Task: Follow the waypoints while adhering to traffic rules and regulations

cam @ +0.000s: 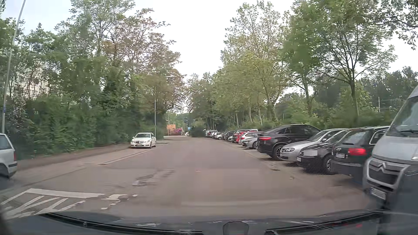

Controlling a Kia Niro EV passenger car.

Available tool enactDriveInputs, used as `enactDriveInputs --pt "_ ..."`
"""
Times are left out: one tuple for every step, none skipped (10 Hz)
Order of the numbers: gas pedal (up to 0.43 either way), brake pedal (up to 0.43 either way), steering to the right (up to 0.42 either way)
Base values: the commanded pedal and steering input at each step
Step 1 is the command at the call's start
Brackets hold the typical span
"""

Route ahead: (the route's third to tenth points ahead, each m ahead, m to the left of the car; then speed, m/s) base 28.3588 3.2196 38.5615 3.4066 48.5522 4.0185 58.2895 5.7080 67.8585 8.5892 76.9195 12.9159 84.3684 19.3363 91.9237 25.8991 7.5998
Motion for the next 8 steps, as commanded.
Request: enactDriveInputs --pt "0.067 0.000 -0.003" --pt "0.067 0.000 -0.007" --pt "0.067 0.000 -0.008" --pt "0.067 0.000 -0.008" --pt "0.067 0.000 -0.008" --pt "0.067 0.000 -0.008" --pt "0.067 0.000 -0.008" --pt "0.067 0.000 -0.009"
